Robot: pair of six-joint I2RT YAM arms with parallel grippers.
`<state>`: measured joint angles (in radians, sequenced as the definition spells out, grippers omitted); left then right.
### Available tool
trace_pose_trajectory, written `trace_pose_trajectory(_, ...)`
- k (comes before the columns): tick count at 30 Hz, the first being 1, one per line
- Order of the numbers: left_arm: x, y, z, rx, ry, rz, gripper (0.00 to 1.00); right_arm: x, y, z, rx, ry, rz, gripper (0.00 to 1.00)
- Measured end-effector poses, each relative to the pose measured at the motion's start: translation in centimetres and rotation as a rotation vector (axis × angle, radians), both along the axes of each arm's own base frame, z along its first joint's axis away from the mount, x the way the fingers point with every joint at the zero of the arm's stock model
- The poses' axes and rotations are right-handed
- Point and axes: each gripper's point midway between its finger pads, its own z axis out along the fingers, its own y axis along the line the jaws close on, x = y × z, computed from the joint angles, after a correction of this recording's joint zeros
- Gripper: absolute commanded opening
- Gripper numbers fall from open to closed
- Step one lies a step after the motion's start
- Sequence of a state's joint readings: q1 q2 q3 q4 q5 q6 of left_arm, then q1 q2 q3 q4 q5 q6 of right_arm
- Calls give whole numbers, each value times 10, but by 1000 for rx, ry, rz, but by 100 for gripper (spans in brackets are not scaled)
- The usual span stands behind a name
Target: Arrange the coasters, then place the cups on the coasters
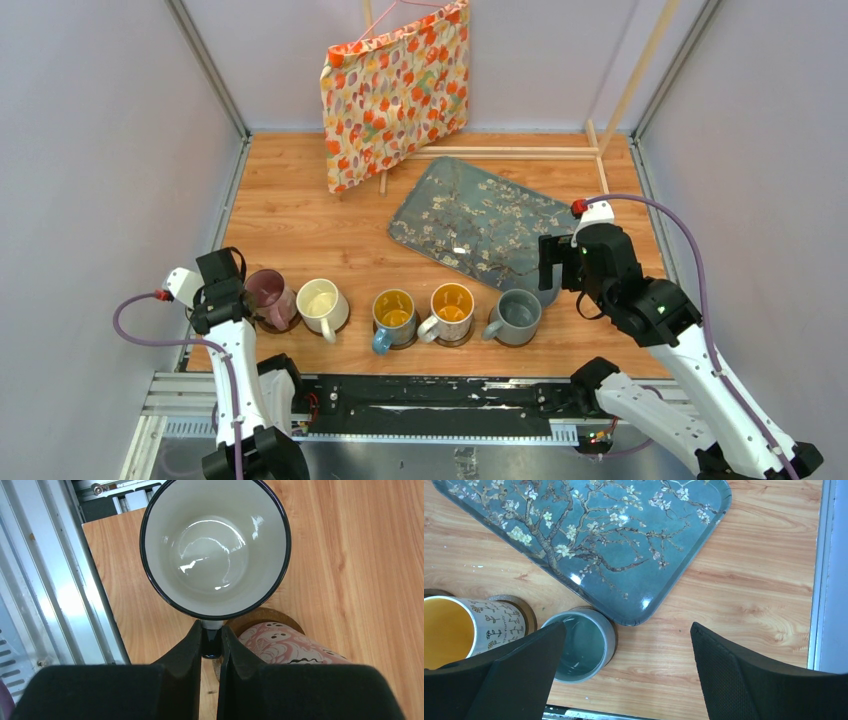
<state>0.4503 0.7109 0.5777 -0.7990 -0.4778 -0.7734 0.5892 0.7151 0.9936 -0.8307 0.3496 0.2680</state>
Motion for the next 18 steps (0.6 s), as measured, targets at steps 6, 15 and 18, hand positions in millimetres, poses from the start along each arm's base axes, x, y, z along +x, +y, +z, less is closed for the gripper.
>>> trace_pose_trajectory(6,-1,-1,1,-5,-1,8,0,0,1,0,0,-1,4,100)
trace_pose_trajectory(15,-1,0,1,-6,-5,18,0,-1,0,1,1,-6,4,100)
trace_pose_trajectory(18,-1,0,1,-6,-6,20,2,-1,0,1,-1,-7,3,100)
